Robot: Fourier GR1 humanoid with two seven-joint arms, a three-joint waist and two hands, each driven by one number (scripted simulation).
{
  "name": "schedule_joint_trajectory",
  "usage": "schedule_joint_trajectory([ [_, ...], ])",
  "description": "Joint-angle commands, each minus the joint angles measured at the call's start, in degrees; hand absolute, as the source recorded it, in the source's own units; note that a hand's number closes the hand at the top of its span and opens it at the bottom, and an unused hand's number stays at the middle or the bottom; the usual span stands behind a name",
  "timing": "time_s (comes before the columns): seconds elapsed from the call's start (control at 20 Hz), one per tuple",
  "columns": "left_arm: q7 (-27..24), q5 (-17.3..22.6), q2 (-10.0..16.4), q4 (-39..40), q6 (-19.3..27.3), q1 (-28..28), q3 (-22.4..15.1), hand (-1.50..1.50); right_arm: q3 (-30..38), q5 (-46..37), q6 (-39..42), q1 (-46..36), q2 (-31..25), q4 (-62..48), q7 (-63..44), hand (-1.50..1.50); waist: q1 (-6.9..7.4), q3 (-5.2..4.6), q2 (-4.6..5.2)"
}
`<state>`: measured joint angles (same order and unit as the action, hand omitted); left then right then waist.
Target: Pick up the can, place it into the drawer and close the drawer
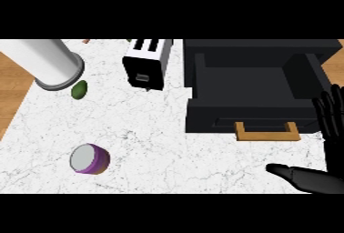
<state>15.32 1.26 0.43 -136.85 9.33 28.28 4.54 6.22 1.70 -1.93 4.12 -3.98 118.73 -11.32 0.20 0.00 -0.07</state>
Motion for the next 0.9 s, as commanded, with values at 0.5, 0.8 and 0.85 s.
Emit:
schedule_joint_trajectory([
  [0.5,-11.51,-1.58,-0.43,21.31,4.21,-3.31,-4.48,-1.50,4.32,3.41,2.85,0.72,-1.75,-0.12,1.36,-1.50,-0.11,-0.02,0.04],
  [0.8,-18.62,-4.92,-0.43,29.37,13.24,-2.86,-11.83,-1.50,4.91,5.02,3.83,6.27,-1.87,9.39,-2.92,-1.50,-0.52,-0.04,-0.02],
  [0.85,-22.02,-1.56,-0.43,30.43,10.45,-0.42,-10.22,-1.50,4.33,3.02,4.61,4.34,-1.07,1.08,3.08,-1.50,-0.06,-0.02,0.03],
])
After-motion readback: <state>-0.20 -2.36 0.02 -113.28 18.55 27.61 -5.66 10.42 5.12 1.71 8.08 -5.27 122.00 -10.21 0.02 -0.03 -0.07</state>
